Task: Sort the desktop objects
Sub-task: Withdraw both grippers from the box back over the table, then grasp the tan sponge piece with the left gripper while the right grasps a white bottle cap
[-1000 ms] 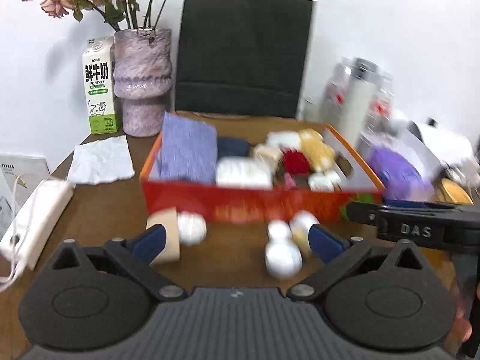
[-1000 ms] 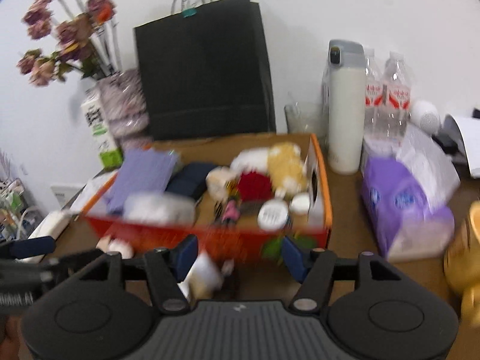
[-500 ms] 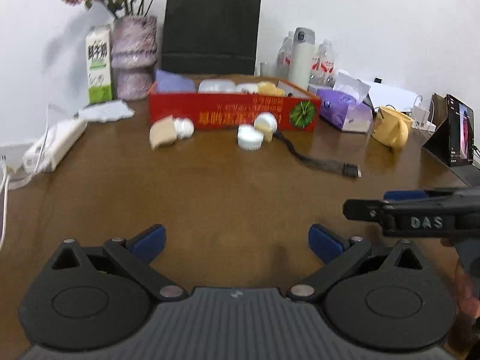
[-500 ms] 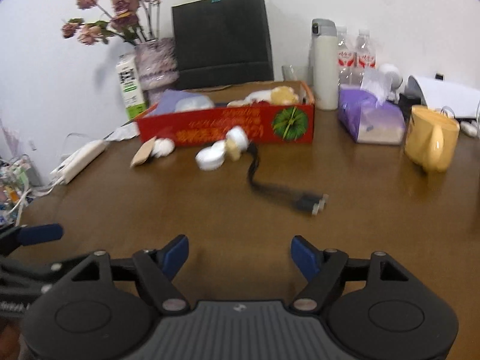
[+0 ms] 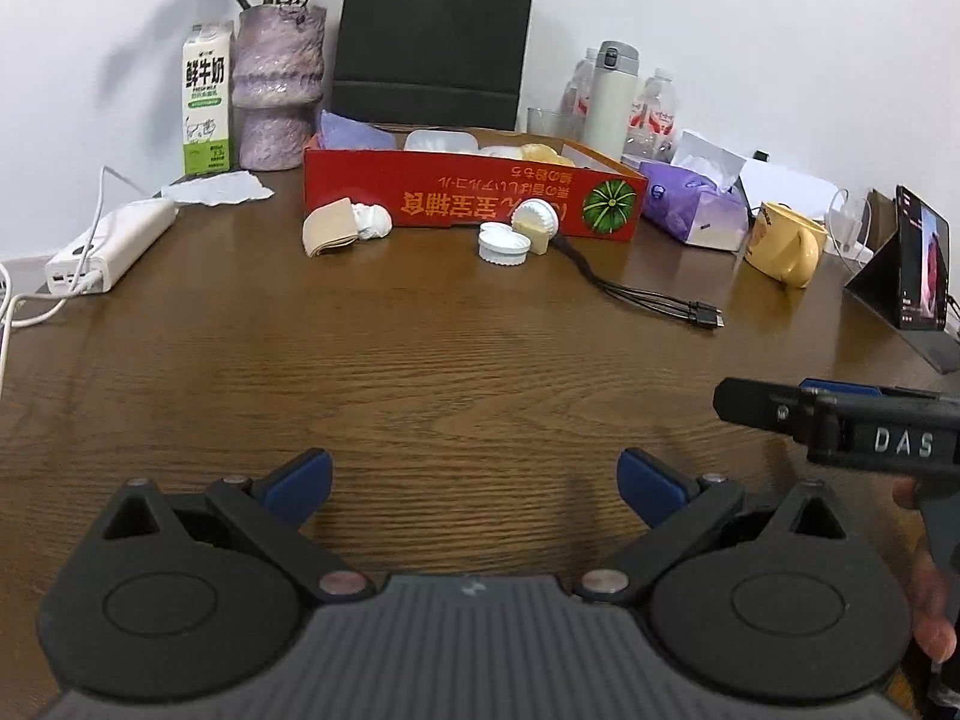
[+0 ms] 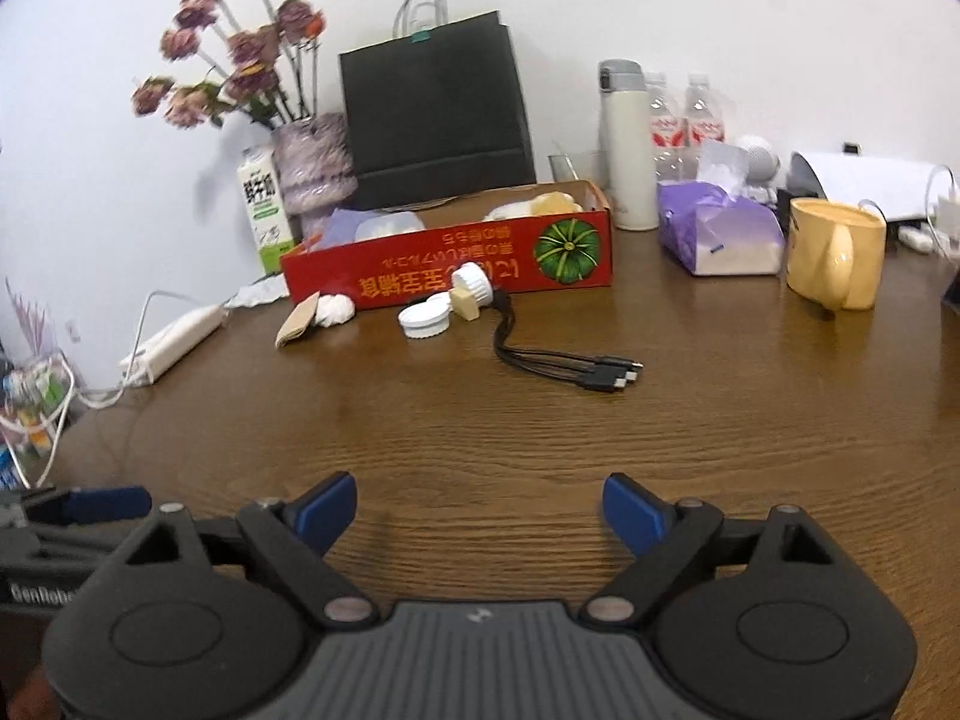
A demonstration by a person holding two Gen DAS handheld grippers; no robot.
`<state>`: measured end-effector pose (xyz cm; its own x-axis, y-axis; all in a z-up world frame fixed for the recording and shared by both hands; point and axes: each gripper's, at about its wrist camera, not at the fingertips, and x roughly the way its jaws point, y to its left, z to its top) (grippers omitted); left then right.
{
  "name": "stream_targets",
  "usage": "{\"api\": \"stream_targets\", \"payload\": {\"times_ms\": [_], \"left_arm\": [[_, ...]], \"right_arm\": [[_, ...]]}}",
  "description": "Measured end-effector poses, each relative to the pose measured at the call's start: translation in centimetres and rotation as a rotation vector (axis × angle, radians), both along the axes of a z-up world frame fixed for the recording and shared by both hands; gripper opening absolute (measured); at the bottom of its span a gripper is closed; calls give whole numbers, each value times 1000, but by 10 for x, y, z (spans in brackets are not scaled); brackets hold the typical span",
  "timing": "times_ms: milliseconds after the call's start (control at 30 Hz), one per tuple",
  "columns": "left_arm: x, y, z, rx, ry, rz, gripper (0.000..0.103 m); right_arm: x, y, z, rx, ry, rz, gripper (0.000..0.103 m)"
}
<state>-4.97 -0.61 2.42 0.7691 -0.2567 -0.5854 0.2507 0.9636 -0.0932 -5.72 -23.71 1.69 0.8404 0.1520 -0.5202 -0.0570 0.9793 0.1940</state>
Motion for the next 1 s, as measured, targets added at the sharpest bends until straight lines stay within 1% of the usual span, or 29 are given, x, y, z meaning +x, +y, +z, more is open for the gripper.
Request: {"api": "stream_targets", "payload": {"times_ms": [100,267,433,467,533,600,667,700,733,767,800,833,867,900,933,1000], "left_arm": [[-1,-2,-1,12,-2,-1,103],[2,-1,-2,10,23,4,103],[4,-2,-1,13,31,3,103],[4,-1,0,12,21,0,103],[5,3,7,-9,-26,5,103],[16,5,14,3,-68,-2,103],[38,5,20,54,-95,32,103],[51,6,22,68,-90,52,103],[69,8,23,64,-70,63,103],[87,12,25,38,-47,74,103],[106,18,26,3,-29,88,103],[121,23,27,-23,-18,103,103],[138,27,28,-38,-8,126,101],[157,29,29,-41,-6,150,100],[172,30,29,-33,-9,163,99],[205,28,25,24,12,179,94]], "right_arm": [[-1,-4,-1,20,0,-8,89],[-7,-2,-9,16,-1,-2,89],[-7,-4,-11,21,10,-2,89],[-6,-4,-11,19,15,-1,89],[-3,-3,-10,5,30,7,89],[4,0,-8,-28,45,27,86],[15,6,-5,-94,43,50,81],[22,10,-2,-132,34,56,80],[30,13,0,-159,23,62,80],[39,15,2,-170,15,66,78],[49,17,4,-169,12,71,72],[60,19,6,-161,13,78,68],[72,20,8,-149,15,89,61],[85,23,10,-139,19,105,58],[98,27,11,-133,23,121,57],[126,36,11,-113,35,144,57]]}}
